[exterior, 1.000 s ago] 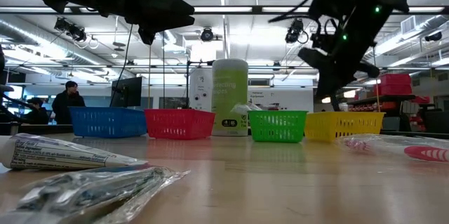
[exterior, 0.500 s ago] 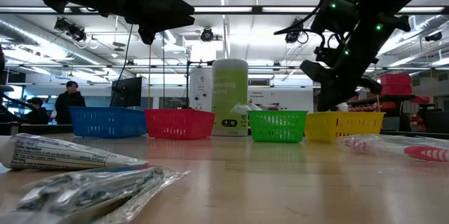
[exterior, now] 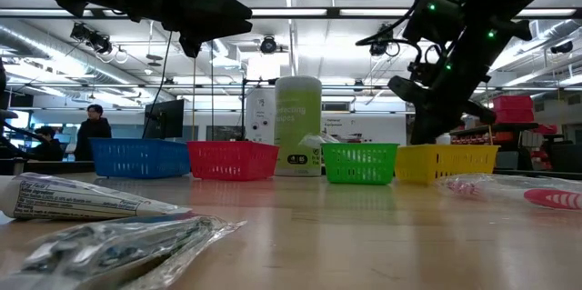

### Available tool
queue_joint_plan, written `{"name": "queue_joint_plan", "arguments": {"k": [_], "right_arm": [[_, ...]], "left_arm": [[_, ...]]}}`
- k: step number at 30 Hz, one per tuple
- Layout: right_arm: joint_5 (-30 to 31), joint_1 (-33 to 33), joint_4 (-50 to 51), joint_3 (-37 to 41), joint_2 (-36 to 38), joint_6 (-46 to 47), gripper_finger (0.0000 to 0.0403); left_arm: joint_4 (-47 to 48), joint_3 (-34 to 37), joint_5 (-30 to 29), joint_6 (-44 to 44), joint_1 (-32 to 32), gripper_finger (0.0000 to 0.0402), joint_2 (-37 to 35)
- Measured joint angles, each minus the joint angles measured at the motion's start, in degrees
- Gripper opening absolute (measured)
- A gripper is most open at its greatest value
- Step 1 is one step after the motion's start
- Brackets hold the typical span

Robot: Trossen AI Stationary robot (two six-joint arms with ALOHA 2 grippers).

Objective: Pick & Place Travel size toiletries
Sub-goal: Put the blue razor into the yellow basket, then put the white toothpaste into the blue basket

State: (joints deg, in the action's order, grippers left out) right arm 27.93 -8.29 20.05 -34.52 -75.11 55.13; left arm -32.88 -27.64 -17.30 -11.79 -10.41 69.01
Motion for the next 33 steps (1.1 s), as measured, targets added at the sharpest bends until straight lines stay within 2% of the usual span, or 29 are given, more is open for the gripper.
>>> {"name": "queue_joint_plan", "arguments": {"k": [3,11,26,33], "right_arm": [[-1.61,0.02,0.30,0.00,-0.25,-0.10,0.0034],[-1.18,-0.31,0.56,0.04,-2.54,-1.19,0.0041],[-1.03,-0.33,0.24,0.04,-3.61,-6.60,0.0148],[-1.03,-0.15,0.27,-2.12,-3.54,-11.87,0.0171]], "left_arm": [[0.00,0.00,0.00,0.00,0.00,0.0129,0.00],[0.05,0.02,0.00,0.19,0.00,0.0129,0.00],[0.02,0.02,0.00,0.17,0.02,0.0129,0.00],[0.02,0.02,0.00,0.18,0.02,0.0129,0.00]]}}
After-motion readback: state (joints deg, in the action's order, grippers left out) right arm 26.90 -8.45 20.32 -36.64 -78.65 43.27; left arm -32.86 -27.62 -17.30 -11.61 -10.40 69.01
